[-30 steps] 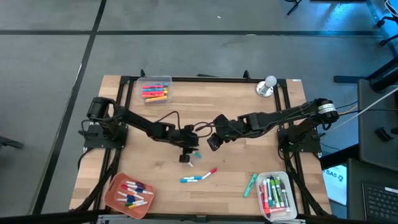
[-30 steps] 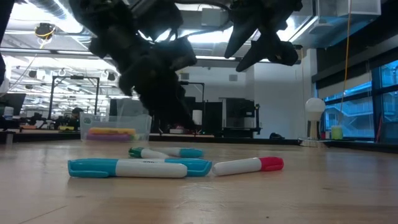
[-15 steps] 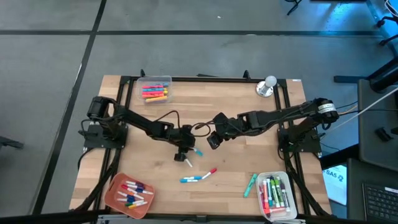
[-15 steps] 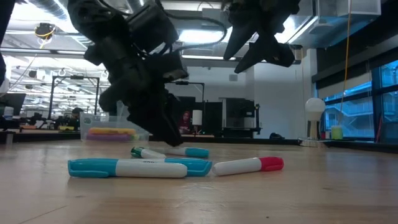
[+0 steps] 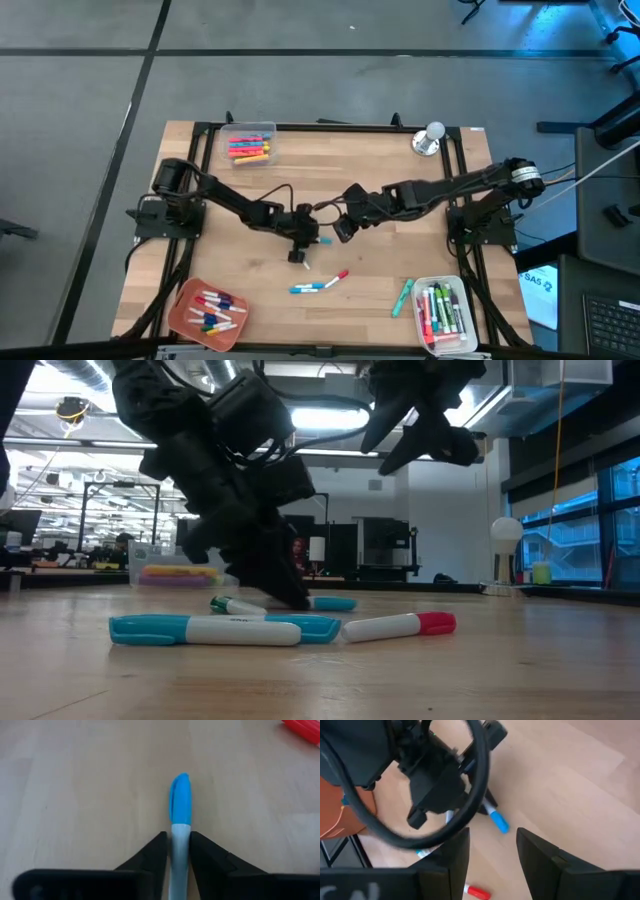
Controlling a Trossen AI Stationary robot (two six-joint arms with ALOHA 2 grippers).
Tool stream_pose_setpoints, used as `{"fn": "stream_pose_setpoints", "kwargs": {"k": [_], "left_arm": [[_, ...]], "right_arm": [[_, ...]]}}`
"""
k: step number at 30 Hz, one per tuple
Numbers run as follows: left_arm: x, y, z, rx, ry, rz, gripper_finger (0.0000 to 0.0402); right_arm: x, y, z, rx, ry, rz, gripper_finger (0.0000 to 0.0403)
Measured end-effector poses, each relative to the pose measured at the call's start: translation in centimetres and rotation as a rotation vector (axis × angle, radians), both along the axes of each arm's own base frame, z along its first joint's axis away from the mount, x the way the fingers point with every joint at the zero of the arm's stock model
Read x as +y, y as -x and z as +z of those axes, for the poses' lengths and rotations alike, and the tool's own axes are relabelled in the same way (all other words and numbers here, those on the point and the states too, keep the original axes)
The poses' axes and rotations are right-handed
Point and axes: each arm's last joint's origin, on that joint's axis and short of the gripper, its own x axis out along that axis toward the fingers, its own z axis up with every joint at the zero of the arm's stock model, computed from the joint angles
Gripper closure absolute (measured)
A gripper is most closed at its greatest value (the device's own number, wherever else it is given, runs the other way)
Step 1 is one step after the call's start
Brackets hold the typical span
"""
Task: Pick & Place Markers
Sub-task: Put the bottom center pitch blue pen into the orange bin
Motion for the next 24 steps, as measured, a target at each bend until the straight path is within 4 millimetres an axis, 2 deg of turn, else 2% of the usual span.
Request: {"fn": "stream_pose_setpoints", "kwargs": {"k": [6, 11, 14, 20, 24], "left_arm": [[-0.6, 0.0, 0.1, -0.024, 0.002, 0.046, 0.0370], [-1.9, 0.4, 1.0, -0.056, -0.057, 0.109, 0.0370], [-2.7, 1.4, 2.2, -0.042, -0.120, 0.142, 0.0363], [-4.2, 4.0, 6.6, -0.084, -0.272, 0.232, 0.0369], [-4.4, 6.3, 10.0, -0.130, -0.288, 0.292, 0.0365]], "right_arm": [[0.5, 0.1, 0.0, -0.005, 0.026, -0.014, 0.0240], [0.4, 0.1, 0.0, -0.006, 0.039, -0.021, 0.0240], [0.4, 0.1, 0.0, -0.006, 0.038, -0.021, 0.0240], [0.0, -0.1, -0.1, -0.008, 0.063, -0.018, 0.0240], [-0.8, -0.4, 0.0, -0.017, 0.033, -0.024, 0.0240]]}}
